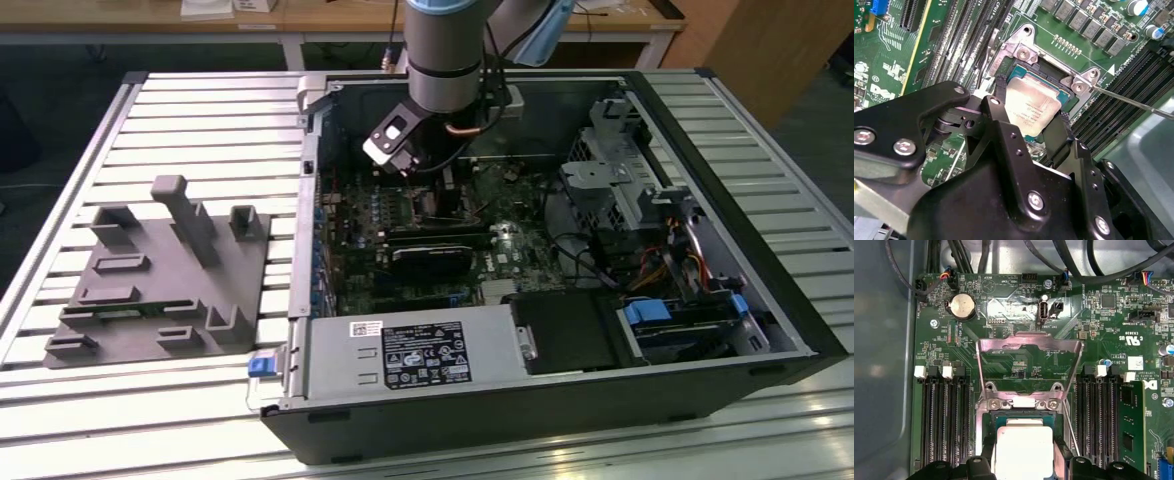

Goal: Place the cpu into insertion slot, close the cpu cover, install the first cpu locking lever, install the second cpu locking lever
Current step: 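Place the cpu into insertion slot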

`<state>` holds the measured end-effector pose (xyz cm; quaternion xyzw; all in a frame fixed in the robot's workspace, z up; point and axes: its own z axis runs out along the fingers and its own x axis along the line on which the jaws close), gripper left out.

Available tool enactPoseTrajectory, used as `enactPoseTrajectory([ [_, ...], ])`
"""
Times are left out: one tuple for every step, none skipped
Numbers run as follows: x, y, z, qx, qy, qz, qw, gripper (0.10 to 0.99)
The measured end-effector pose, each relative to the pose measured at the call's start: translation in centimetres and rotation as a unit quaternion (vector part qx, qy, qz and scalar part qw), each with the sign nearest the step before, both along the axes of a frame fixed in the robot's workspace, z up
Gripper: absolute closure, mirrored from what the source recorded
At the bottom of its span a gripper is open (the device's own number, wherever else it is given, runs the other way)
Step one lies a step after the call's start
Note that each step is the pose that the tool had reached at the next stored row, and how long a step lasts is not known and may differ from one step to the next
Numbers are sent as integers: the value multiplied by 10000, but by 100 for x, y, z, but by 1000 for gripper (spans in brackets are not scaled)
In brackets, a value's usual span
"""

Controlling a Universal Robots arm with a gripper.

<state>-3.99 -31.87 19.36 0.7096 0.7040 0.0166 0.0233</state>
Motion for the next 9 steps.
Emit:
enactPoseTrajectory([
  [0,1,-3,-3,0,-6,10000,545],
  [0,3,-5,-4,0,-11,10000,545],
  [0,4,-7,-4,0,-14,10000,545],
  [-1,4,-9,-5,0,-16,10000,545],
  [-1,4,-10,-6,1,-17,10000,545],
  [-1,4,-10,-6,1,-17,10000,545],
  [-1,4,-11,-6,1,-17,10000,545],
  [0,5,-11,-5,0,-17,10000,545],
  [0,5,-12,-5,0,-17,10000,545],
])
